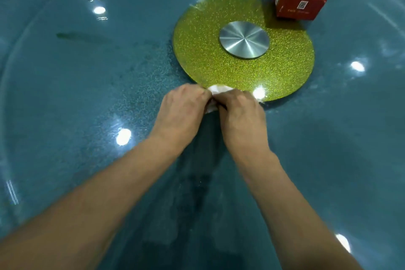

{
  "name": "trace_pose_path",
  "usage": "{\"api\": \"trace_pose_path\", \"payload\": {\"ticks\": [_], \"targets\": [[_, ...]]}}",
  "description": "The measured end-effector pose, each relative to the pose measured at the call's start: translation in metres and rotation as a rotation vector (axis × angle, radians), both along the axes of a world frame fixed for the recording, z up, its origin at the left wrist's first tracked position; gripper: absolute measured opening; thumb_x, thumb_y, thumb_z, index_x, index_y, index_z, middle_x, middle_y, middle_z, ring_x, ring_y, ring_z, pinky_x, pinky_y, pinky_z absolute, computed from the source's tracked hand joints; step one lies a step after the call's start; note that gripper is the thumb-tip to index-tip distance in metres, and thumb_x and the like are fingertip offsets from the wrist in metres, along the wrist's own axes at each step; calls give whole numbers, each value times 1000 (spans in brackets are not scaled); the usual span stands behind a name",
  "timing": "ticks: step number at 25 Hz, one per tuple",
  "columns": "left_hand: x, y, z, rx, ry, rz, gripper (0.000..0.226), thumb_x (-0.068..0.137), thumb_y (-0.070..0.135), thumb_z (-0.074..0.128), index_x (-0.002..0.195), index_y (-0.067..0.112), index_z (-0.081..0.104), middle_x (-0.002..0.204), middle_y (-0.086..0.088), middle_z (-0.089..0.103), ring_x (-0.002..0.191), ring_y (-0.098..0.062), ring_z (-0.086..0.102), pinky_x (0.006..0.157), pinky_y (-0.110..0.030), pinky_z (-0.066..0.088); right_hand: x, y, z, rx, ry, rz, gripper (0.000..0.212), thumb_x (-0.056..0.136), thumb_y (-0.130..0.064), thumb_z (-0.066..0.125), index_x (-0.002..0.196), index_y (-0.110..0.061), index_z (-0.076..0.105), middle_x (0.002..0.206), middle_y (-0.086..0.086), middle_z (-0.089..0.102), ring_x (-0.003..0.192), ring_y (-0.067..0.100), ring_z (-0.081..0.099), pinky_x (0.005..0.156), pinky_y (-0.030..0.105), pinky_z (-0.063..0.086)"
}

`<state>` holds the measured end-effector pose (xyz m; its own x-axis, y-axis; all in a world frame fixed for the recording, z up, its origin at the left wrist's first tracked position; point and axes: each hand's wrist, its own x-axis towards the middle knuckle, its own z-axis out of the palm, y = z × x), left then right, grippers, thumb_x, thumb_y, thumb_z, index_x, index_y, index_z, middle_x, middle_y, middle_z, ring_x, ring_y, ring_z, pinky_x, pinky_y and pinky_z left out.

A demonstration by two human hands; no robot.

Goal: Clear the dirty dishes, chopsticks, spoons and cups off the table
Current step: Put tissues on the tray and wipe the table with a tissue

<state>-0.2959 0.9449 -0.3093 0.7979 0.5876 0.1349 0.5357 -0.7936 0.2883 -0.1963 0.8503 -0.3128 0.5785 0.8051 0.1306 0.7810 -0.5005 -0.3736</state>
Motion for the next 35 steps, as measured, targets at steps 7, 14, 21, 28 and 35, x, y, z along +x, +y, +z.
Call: {"api": "trace_pose_path", "payload": {"ticks": [7,14,21,28,35], "targets": [[-96,-114,-9,17,-125,-76,29,84,12,61,107,9,78,107,-4,76,91,-21,69,85,-28,47,-89,-119,-10,201,50,47,36,88,-19,52,114,-20,77,113,-8,73,102,9,59,89,16,44],[-62,-93,-7,65,-146,-119,35,87,17,47,101,8,78,98,-6,76,84,-23,70,72,-33,58,-64,-94,-11,215,27,-65,32,87,-13,59,113,-15,77,114,-2,73,103,16,63,92,17,41],[29,-1,13,41,75,22,27,104,26,48,112,13,70,98,-13,66,95,-34,63,69,-38,34,15,15,2,95,57,-56,28,91,-18,49,93,-21,77,94,5,72,90,30,61,67,32,33],[69,68,20,83,106,105,23,99,25,57,98,3,67,85,-11,48,78,-31,47,67,-41,32,56,92,12,-48,-19,-62,28,98,-24,53,114,-20,75,108,12,71,94,29,60,69,31,31],[38,28,3,114,32,83,28,104,28,49,98,8,68,85,-15,58,92,-41,62,66,-41,28,28,51,8,-34,-48,-14,26,97,-21,53,109,-22,76,104,10,69,100,32,61,69,32,28]]}}
